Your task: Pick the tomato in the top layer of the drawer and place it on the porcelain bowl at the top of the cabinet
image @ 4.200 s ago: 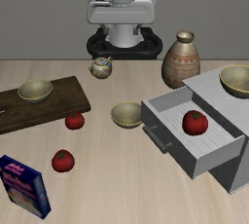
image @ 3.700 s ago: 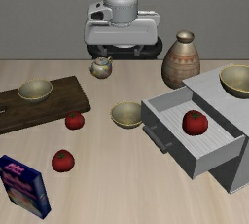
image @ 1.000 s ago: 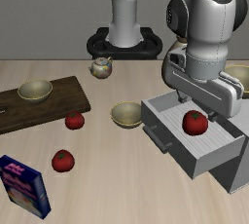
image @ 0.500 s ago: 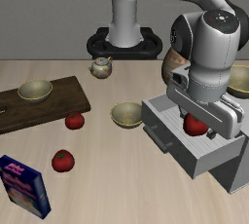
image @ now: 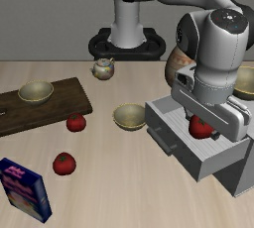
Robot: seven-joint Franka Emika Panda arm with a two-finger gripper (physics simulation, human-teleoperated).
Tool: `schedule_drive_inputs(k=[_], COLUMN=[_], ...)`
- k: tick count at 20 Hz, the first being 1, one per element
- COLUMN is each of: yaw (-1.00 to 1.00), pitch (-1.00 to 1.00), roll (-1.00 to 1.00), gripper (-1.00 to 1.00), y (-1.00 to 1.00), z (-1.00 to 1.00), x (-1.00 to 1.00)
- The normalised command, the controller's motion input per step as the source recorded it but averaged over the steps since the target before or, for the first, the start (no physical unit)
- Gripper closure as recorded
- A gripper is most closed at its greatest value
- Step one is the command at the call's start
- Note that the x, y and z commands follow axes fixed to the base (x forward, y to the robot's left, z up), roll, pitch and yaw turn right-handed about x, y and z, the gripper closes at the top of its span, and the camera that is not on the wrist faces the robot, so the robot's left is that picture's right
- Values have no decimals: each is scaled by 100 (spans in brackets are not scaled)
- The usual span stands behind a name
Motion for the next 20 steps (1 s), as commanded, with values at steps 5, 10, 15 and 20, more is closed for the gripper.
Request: schedule_drive_inputs(k=[5, 10, 15, 20], yaw=[0, 0, 0, 0], pitch=[0, 0, 0, 0], roll=[0, 0, 0, 0], gripper=[100, 100, 100, 100], y=[0, 0, 20, 100], z=[80, 100, 60, 0], x=[0, 0, -20, 0])
